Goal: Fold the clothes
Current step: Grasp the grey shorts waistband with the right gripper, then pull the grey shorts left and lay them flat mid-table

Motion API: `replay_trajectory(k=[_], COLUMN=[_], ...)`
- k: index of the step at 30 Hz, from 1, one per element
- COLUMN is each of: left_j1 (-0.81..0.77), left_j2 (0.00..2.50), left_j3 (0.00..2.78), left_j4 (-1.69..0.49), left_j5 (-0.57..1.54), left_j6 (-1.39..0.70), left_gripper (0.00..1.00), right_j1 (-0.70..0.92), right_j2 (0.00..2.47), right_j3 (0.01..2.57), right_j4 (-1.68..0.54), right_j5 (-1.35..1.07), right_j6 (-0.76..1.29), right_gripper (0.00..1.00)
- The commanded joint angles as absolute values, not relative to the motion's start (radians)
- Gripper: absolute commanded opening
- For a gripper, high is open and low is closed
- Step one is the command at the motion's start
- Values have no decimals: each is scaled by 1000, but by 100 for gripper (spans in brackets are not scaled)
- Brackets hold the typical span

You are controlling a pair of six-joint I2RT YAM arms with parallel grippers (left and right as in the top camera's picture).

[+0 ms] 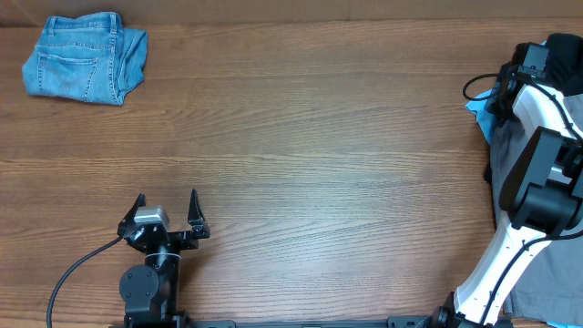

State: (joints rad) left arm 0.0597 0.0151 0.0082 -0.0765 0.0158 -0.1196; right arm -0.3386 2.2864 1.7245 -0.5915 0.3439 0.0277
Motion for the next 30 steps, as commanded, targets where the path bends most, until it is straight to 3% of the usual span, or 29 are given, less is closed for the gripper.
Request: replay_trajectory(k=[1,30], left_j1=[65,65], left_j2=[5,5], left_j3=[5,5], left_j4=[-77,-77], left_j5=[25,25], left_j6=[-101,-101], left_gripper=[100,100], right_j1=[-342,-318], right_j2=[2285,2040], right_j3=[1750,1750], right_j4=[-585,-619], right_j5=[323,323], right_j6=[30,84], right_gripper=[4,4])
